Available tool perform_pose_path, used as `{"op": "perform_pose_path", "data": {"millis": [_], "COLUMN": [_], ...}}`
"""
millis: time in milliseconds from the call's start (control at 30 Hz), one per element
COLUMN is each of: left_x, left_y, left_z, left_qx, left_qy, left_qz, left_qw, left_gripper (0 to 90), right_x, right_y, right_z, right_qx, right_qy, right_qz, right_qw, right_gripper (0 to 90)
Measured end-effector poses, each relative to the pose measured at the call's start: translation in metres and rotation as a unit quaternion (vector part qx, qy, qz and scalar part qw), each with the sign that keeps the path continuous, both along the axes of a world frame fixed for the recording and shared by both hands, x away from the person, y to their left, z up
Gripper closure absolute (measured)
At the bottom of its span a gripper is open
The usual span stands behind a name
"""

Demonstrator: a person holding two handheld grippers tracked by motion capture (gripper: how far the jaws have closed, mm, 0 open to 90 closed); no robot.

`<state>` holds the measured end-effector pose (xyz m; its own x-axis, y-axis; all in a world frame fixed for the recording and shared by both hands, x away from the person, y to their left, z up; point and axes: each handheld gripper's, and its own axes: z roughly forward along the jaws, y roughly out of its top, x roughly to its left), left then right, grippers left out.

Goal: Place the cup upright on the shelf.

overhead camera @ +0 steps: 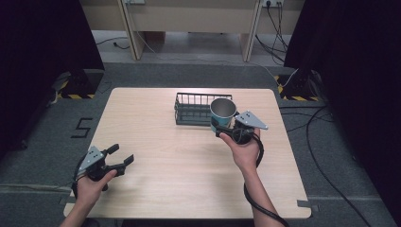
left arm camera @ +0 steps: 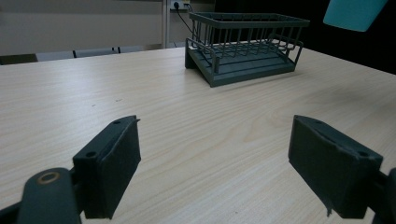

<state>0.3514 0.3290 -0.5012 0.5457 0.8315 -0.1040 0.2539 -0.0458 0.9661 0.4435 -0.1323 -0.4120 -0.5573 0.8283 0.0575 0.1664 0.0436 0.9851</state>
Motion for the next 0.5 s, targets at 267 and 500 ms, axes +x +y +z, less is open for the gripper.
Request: {"op": "perform_pose_path", "data": {"millis": [267,500], "left_x": [0.000,0.000], "left_y": [0.000,0.000], "left_z": [0.000,0.000], "left_qx": [0.000,0.000], "left_qy": [0.000,0.000], "left_qz": [0.000,0.000], "left_qw": [1.0000,1.0000], "left_gripper": [16.1,16.2], "right_x": [0.008,0.013], "right_y": [0.004,0.007], "right_z": [0.000,0.002], "right_qx": [0.002,0.004], "right_qy": [0.003,0.006], "right_qz": [-0.002,-0.002], "right_qw": [1.0000,1.0000], "right_gripper": [17.0,17.0]}}
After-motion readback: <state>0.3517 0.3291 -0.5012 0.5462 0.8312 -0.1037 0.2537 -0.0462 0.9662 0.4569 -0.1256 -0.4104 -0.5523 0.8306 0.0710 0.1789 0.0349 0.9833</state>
